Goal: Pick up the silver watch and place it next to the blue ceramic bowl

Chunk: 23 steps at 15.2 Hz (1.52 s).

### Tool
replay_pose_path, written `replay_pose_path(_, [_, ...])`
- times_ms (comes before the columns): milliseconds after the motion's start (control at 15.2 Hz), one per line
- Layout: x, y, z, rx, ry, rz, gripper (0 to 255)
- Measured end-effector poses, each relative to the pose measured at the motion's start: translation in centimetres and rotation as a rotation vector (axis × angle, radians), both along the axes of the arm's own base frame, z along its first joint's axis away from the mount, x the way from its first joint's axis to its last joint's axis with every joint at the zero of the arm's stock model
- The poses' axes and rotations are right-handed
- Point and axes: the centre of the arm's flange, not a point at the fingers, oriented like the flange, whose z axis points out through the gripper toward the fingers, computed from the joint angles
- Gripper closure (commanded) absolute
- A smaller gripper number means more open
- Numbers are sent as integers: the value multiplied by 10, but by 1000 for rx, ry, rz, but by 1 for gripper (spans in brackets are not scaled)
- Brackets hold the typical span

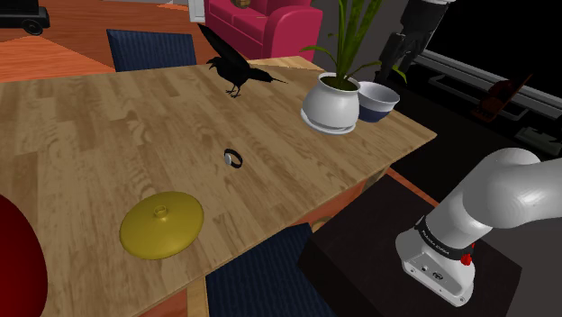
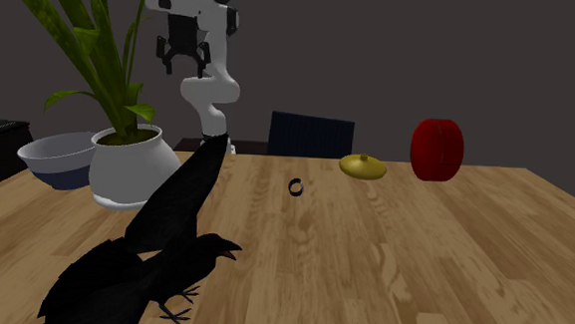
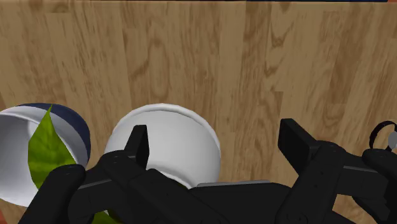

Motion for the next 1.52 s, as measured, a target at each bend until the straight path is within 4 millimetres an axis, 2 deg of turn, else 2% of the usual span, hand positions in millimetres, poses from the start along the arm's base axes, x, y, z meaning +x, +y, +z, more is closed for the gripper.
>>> replay_pose_path(132, [3,4,-3,3,1,0,0])
replay_pose_path(330, [19,26,-22,16,5,-1,0])
replay_pose_path(1518, [130,188,-132,116,32,-8,0])
